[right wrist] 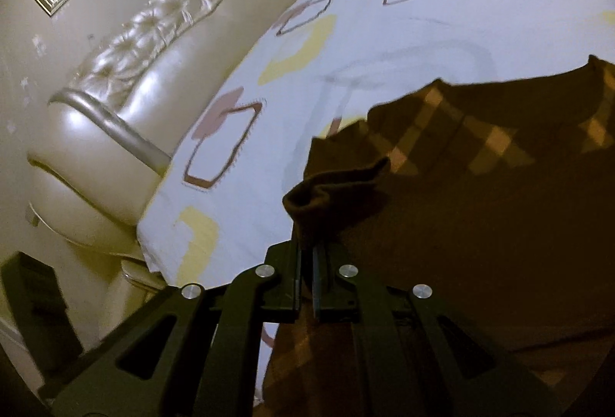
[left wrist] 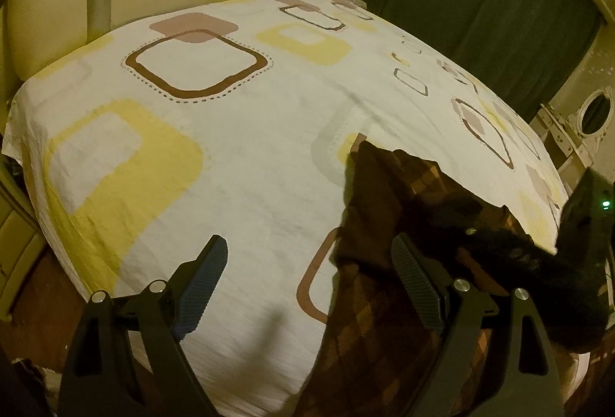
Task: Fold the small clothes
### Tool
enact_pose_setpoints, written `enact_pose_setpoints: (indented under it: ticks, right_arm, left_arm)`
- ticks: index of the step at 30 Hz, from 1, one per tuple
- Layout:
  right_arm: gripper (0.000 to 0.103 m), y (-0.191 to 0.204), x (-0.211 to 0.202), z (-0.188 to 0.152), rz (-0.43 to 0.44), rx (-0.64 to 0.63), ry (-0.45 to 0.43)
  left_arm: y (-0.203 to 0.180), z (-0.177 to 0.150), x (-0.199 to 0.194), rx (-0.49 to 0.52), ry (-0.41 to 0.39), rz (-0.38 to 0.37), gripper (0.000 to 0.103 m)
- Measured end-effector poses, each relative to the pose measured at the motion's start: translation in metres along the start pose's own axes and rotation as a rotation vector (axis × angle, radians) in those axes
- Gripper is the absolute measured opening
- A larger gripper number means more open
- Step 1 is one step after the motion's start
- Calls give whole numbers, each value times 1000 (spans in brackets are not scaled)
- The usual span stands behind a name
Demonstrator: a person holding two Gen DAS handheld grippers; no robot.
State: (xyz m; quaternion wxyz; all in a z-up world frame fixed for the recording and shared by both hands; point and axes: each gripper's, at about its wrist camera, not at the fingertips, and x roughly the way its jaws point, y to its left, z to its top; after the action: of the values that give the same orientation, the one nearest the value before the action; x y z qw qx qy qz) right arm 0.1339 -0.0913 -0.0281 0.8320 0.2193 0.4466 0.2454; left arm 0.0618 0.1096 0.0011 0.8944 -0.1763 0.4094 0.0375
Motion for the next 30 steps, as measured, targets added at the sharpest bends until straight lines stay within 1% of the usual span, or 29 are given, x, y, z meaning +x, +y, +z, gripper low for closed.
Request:
enact_pose_setpoints:
  ticks: [6, 8, 9, 10, 11, 13, 14, 16, 17, 19, 20, 22, 25, 27, 29, 30]
  right_arm:
    - [4, -6, 27, -8, -22, 2, 46]
    - [7, -7, 35, -11, -21, 4, 66]
    - [8, -9, 37, -12, -22, 6, 71]
    - [10, -10, 38, -14, -21, 10, 71]
    - [14, -11, 39, -15, -14, 17, 74]
    - [17, -14, 41, -18, 7, 27, 90]
    - [21, -14, 42, -20, 17, 26, 97]
    - [30, -14, 40, -24, 63, 21, 100]
    - [33, -13, 40, -25, 77, 18, 102]
    - [36, -10, 39, -28, 107, 10, 115]
    - [39, -10, 38, -29, 134, 7, 125]
    - [41, -10, 35, -31, 154, 2, 136]
    - [41, -14, 21, -31, 188, 16, 136]
    - [41, -23, -6, -30, 210, 27, 92]
    - [44, -36, -38, -29, 207, 37, 35]
    - [45, -49, -63, -27, 197, 50, -12]
  left_arm:
    - [-1, 0, 3, 2, 7, -6, 86]
    - [0, -1, 5, 3, 11, -4, 86]
    - [1, -1, 6, 2, 14, -4, 86]
    - [1, -1, 7, 0, 15, -3, 86]
    - [2, -1, 8, -4, 19, -4, 86]
    - [3, -2, 10, -10, 22, -2, 86]
    - [4, -2, 10, -12, 23, -1, 86]
    - [5, -2, 11, -17, 24, 3, 86]
    - [6, -2, 12, -19, 23, 3, 86]
    - [6, -3, 12, -19, 26, 5, 86]
    - [6, -3, 13, -18, 26, 6, 86]
    - [4, -4, 13, -13, 29, 5, 86]
    - [2, -4, 15, -6, 32, -2, 86]
    - [-2, -4, 18, -1, 36, -23, 86]
    - [-12, -4, 22, 12, 40, -52, 86]
    - [-20, -3, 25, 32, 41, -67, 86]
